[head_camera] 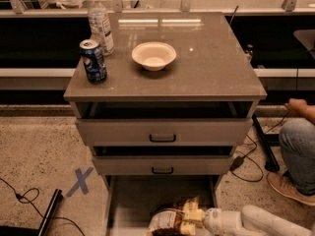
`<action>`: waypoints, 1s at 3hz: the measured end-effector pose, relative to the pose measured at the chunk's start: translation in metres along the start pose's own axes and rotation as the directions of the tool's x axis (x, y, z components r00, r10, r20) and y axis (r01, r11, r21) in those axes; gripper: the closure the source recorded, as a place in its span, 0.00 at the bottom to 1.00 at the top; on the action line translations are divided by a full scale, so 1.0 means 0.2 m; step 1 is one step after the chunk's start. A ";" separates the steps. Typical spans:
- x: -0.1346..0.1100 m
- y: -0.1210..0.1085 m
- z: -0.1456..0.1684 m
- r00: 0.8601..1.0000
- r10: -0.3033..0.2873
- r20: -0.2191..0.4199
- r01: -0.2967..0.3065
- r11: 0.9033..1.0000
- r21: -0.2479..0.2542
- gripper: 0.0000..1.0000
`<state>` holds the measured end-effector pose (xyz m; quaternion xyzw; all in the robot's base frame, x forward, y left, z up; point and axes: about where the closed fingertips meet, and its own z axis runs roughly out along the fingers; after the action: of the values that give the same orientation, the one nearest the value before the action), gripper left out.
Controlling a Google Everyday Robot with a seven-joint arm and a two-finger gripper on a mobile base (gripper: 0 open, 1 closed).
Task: Pick brown chip bag from bottom drawer and place on counter
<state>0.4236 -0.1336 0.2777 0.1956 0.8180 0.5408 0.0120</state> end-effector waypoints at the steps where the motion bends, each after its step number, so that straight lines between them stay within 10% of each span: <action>1: 0.12 0.21 -0.23 0.992 -0.123 -0.004 0.121 0.977 -0.175 1.00; 3: 0.42 0.65 -0.89 0.941 -0.336 0.037 0.322 0.861 -0.394 1.00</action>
Offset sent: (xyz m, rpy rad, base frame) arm -0.1198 -0.1145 0.2437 0.4454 -0.5218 0.1353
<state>0.3441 -0.2178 0.4833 0.0378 0.7134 0.6876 0.1299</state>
